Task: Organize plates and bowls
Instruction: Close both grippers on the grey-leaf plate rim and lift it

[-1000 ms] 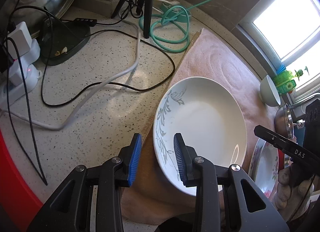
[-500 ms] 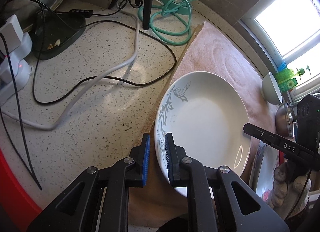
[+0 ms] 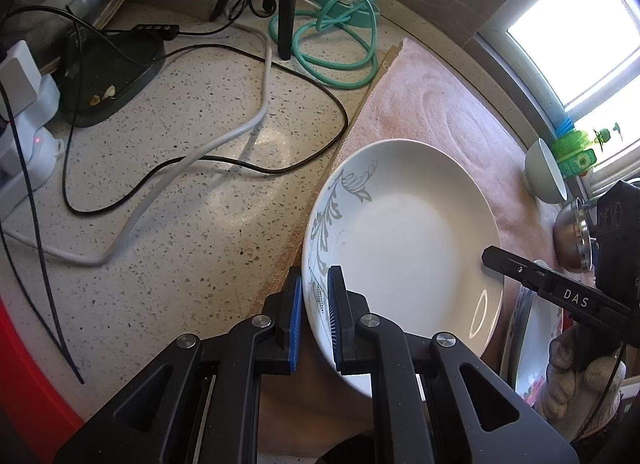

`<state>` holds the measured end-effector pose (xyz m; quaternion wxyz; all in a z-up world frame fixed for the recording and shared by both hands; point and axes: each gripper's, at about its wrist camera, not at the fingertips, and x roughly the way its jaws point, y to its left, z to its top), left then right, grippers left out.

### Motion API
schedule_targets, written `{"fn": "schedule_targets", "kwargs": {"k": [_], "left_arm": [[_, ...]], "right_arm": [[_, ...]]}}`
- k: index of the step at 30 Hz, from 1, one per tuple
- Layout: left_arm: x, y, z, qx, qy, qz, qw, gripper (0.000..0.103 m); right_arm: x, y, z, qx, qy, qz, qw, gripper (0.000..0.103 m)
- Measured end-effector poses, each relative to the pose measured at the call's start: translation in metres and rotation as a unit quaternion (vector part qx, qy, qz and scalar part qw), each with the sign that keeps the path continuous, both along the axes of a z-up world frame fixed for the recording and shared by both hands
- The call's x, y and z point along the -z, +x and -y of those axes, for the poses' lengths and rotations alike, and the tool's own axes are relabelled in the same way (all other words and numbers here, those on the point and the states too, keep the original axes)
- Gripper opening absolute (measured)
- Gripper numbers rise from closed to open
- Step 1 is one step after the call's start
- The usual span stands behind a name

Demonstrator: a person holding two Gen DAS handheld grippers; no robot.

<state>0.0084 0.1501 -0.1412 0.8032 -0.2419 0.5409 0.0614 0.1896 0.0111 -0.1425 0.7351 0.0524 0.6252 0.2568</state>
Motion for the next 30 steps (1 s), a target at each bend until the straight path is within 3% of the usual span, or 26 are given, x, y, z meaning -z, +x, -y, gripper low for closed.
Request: {"fn": "schedule_targets", "kwargs": {"k": [13, 30], "left_arm": [[-0.022, 0.0, 0.011, 0.011, 0.001, 0.02, 0.9997, 0.011], [-0.055, 0.013, 0.062, 0.069, -0.017, 0.061, 0.9956, 0.011]], "right_arm": [[-0.021, -0.009, 0.021, 0.021, 0.01, 0.013, 1.0, 0.01], [-0.052, -0.034, 0.097, 0.091, 0.023, 0.022, 0.995, 0.01]]}}
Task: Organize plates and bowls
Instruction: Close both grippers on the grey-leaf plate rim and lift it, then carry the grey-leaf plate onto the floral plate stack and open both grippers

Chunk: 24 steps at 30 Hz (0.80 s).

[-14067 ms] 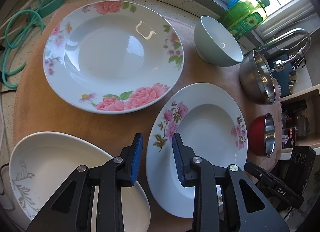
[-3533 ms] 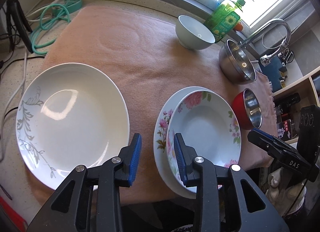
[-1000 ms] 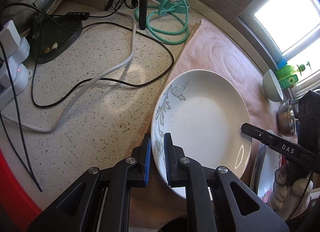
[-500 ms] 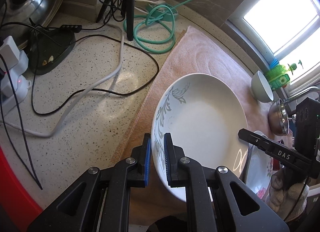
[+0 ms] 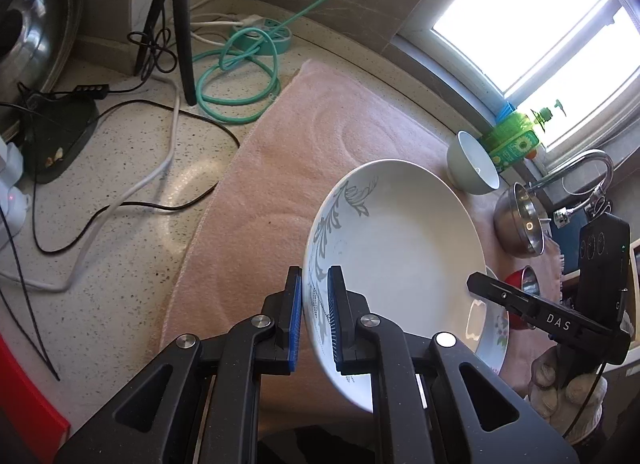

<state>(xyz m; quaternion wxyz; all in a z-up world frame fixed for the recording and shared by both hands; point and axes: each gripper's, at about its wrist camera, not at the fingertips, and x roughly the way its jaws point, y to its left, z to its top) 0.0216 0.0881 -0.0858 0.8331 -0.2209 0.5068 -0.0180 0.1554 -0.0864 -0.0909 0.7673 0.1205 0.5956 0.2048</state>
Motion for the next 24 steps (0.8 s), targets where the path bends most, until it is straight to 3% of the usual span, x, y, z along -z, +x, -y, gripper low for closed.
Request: {"fn": "schedule_targets", "kwargs": {"k": [24], "left_arm": [[0.01, 0.025, 0.099, 0.131, -0.015, -0.012, 0.9912, 0.011]], "right_arm": [[0.007, -0.046, 0.103, 0.104, -0.031, -0.027, 0.994, 0.01]]}}
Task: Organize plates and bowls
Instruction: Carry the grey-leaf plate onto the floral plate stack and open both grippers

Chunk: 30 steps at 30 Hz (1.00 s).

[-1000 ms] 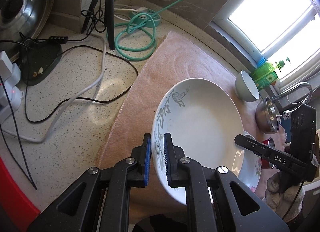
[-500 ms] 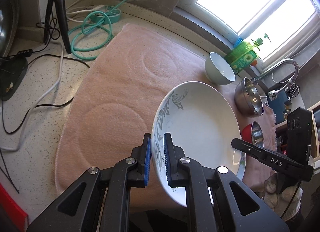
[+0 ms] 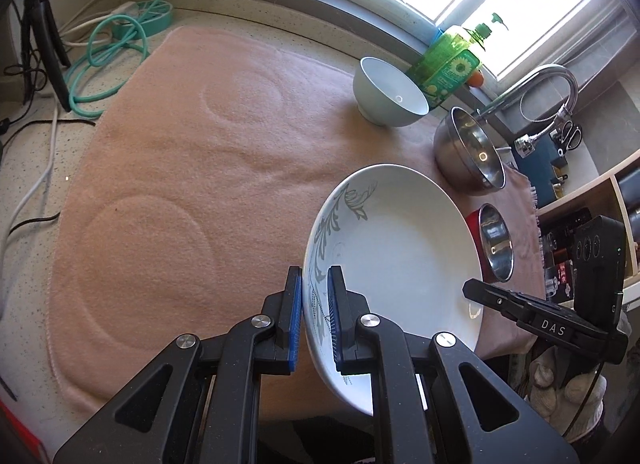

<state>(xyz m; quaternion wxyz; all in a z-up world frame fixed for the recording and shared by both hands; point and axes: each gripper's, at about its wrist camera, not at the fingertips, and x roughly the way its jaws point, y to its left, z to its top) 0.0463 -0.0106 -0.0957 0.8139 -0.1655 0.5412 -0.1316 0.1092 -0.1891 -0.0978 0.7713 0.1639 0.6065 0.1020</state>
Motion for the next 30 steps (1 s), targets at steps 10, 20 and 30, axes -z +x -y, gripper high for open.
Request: {"fn": "schedule_targets", "kwargs": {"k": [10, 20, 30], "left_arm": [[0.007, 0.003, 0.021, 0.03, 0.007, -0.011, 0.9995, 0.011], [0.016, 0.004, 0.029, 0.041, 0.021, -0.023, 0.9987, 0.011], [0.018, 0.004, 0.031, 0.044, 0.025, -0.024, 0.9984, 0.011]], "right_arm": [[0.009, -0.015, 0.018, 0.019, -0.007, -0.009, 1.0, 0.01], [0.011, -0.019, 0.017, 0.019, -0.015, -0.009, 1.0, 0.01], [0.008, -0.02, 0.012, 0.014, -0.032, 0.0, 0.999, 0.016]]}}
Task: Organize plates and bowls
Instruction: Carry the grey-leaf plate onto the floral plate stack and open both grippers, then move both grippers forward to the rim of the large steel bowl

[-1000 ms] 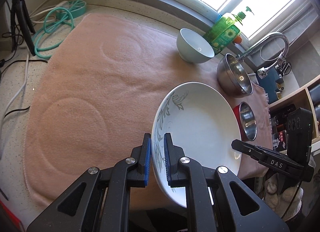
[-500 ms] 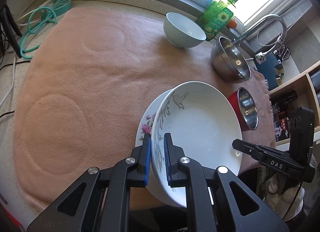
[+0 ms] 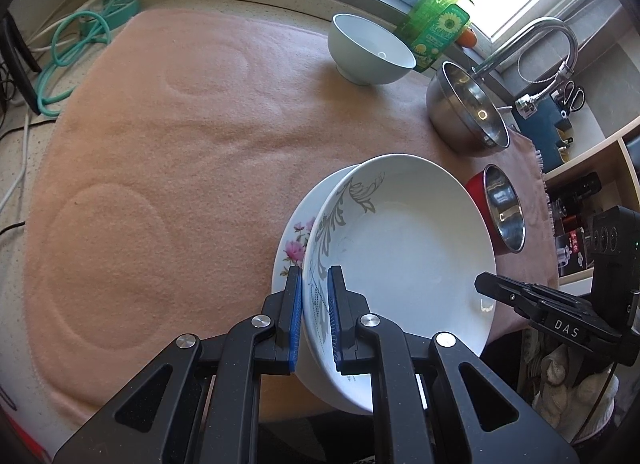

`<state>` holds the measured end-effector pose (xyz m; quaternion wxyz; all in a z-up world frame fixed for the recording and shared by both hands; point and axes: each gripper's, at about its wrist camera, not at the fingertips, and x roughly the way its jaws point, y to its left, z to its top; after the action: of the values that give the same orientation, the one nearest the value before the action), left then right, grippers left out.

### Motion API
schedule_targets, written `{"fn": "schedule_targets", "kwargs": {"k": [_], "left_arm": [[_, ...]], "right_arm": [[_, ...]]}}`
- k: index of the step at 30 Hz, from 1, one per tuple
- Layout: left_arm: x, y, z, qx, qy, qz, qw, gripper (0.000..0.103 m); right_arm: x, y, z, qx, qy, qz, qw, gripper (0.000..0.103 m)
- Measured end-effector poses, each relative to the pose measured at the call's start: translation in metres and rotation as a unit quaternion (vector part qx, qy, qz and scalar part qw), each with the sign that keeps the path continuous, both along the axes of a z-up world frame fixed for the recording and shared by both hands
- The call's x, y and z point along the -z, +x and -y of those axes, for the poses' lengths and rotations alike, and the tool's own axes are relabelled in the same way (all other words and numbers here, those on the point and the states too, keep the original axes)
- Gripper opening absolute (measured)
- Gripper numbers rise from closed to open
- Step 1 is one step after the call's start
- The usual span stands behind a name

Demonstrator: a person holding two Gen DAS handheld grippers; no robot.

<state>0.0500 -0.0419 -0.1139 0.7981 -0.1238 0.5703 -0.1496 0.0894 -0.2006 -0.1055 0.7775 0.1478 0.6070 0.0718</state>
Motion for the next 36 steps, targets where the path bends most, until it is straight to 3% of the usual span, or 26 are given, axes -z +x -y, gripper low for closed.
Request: {"fn": "schedule_targets", "kwargs": {"k": [19, 31, 36], "left_arm": [[-0.002, 0.0, 0.0, 0.0, 0.002, 0.004, 1.0, 0.011], [-0.01, 0.001, -0.005, -0.008, 0.003, 0.01, 0.9999, 0.011], [-0.017, 0.003, -0.008, -0.018, 0.003, 0.016, 0.9997, 0.011]], "right_arm": [[-0.003, -0.002, -0.015, -0.032, -0.053, 0.011, 0.998, 0.03], [-0.01, -0.003, -0.006, -0.029, -0.029, 0.022, 0.999, 0.031], [-0.023, -0.004, 0.005, -0.02, -0.009, 0.045, 0.999, 0.051]]}}
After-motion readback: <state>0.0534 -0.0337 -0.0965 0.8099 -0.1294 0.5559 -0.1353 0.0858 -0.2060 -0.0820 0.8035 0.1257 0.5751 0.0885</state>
